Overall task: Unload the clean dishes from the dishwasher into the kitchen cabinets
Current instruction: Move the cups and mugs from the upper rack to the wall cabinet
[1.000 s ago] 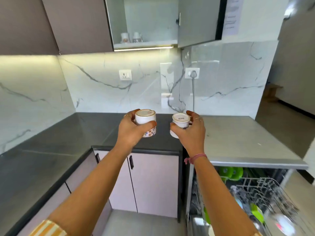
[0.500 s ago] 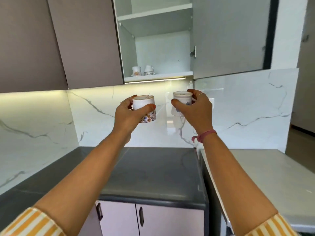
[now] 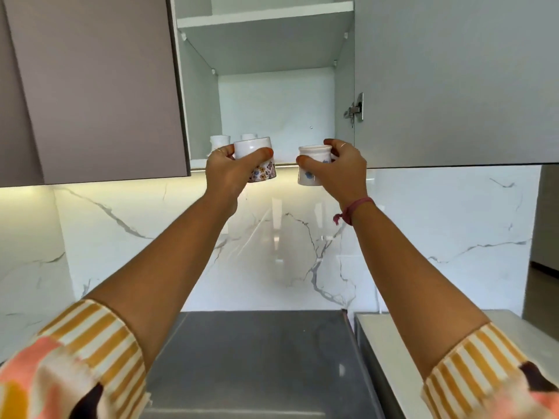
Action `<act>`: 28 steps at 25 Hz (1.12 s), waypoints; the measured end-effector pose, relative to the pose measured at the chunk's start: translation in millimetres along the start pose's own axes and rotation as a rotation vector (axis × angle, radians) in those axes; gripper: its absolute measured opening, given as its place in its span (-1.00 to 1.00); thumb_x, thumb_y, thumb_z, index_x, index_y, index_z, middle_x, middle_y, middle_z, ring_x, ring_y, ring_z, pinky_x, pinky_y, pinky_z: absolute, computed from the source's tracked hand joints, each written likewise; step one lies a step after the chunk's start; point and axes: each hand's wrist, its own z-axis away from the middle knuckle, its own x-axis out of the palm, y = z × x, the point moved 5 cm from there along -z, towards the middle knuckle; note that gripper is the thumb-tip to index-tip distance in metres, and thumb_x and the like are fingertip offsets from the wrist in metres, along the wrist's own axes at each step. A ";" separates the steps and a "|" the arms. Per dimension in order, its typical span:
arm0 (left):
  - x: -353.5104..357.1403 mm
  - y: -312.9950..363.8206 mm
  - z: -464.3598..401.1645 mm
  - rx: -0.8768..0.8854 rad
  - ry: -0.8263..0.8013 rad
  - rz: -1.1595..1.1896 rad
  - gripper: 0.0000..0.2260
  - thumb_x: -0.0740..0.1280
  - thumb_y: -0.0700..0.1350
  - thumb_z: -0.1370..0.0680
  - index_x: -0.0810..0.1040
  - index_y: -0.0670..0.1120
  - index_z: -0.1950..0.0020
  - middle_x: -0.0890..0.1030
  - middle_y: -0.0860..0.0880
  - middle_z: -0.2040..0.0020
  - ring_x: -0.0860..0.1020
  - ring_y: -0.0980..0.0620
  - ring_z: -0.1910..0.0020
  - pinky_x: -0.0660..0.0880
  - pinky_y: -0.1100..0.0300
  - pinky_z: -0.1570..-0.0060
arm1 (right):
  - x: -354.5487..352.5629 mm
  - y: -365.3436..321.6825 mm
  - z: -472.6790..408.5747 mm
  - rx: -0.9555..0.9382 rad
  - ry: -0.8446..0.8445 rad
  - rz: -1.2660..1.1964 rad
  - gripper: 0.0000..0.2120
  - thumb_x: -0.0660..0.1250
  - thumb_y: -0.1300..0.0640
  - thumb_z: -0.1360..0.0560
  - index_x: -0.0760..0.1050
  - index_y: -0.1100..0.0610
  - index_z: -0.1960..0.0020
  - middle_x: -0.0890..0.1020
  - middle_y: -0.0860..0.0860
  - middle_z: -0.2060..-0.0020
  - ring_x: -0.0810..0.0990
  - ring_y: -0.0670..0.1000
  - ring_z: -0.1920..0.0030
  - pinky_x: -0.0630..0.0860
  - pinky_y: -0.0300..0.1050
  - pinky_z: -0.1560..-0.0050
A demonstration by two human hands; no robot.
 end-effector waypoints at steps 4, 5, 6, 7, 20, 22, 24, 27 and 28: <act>26.6 -15.2 -72.2 0.080 -0.055 0.027 -0.63 0.58 -0.10 -0.30 0.61 -0.16 -0.04 0.68 -0.08 0.08 0.68 0.01 0.18 0.62 0.22 0.17 | 29.3 16.1 -50.6 -0.009 0.064 0.040 -0.39 0.53 0.02 -0.28 0.52 0.23 -0.25 0.62 0.02 0.03 0.58 -0.06 0.10 0.55 -0.26 0.06; 33.8 -18.2 -90.7 0.093 -0.081 0.031 -0.64 0.58 -0.10 -0.30 0.62 -0.15 -0.03 0.69 -0.07 0.10 0.68 0.03 0.21 0.62 0.23 0.18 | 36.4 19.4 -65.2 -0.006 0.089 0.037 -0.36 0.53 -0.03 -0.24 0.52 0.23 -0.24 0.64 0.02 0.05 0.61 -0.04 0.11 0.58 -0.20 0.04; 40.3 -21.6 -108.7 0.099 -0.104 0.030 -0.65 0.58 -0.10 -0.30 0.62 -0.14 -0.02 0.69 -0.05 0.11 0.67 0.04 0.23 0.61 0.24 0.19 | 42.7 23.2 -79.9 0.001 0.117 0.038 -0.34 0.52 -0.06 -0.21 0.53 0.23 -0.22 0.65 0.04 0.06 0.64 0.00 0.10 0.60 -0.10 0.01; 46.4 -26.1 -126.3 0.099 -0.122 0.022 -0.67 0.58 -0.09 -0.30 0.62 -0.12 0.00 0.69 -0.04 0.12 0.66 0.05 0.25 0.61 0.23 0.19 | 48.2 27.2 -94.4 0.000 0.138 0.055 -0.35 0.52 -0.07 -0.20 0.54 0.23 -0.20 0.66 0.06 0.07 0.65 0.03 0.08 0.60 -0.04 -0.01; 110.5 -75.0 -233.1 0.101 -0.243 -0.329 -0.54 0.51 0.11 -0.32 0.60 -0.17 -0.06 0.67 -0.07 0.06 0.60 0.03 0.21 0.46 0.24 0.31 | 86.3 88.6 -201.0 0.053 0.036 0.328 -0.52 0.49 -0.11 -0.28 0.58 0.20 -0.04 0.68 0.11 0.12 0.65 0.08 0.09 0.62 -0.03 0.04; 115.6 -76.3 -234.2 0.089 -0.256 -0.377 -0.51 0.49 0.12 -0.34 0.55 -0.19 -0.09 0.62 -0.05 0.06 0.51 0.10 0.29 0.33 0.25 0.43 | 87.2 98.4 -207.1 0.070 0.019 0.351 -0.57 0.49 -0.09 -0.29 0.60 0.22 0.02 0.69 0.12 0.16 0.64 0.08 0.13 0.62 0.01 0.04; 119.6 -77.1 -233.9 0.082 -0.263 -0.418 -0.57 0.47 0.09 -0.38 0.46 -0.17 -0.04 0.54 -0.01 0.13 0.46 0.12 0.32 0.29 0.26 0.46 | 86.6 102.9 -210.4 0.078 0.007 0.374 -0.60 0.49 -0.06 -0.30 0.61 0.24 0.05 0.69 0.10 0.19 0.59 0.06 0.19 0.60 -0.07 0.15; 122.7 -76.5 -231.4 0.079 -0.285 -0.461 -0.61 0.45 0.06 -0.42 0.36 -0.12 -0.03 0.47 0.00 0.13 0.49 0.02 0.17 0.33 0.24 0.42 | 86.9 105.4 -211.3 0.098 -0.040 0.405 -0.60 0.48 -0.07 -0.30 0.61 0.23 0.05 0.69 0.08 0.21 0.52 -0.01 0.31 0.46 -0.21 0.33; 123.8 -76.2 -230.8 0.079 -0.291 -0.477 -0.60 0.44 0.06 -0.43 0.35 -0.12 -0.03 0.47 -0.01 0.08 0.49 0.00 0.13 0.34 0.24 0.40 | 87.0 105.5 -211.4 0.103 -0.053 0.418 -0.60 0.48 -0.08 -0.30 0.62 0.23 0.05 0.68 0.08 0.21 0.50 -0.02 0.33 0.43 -0.23 0.38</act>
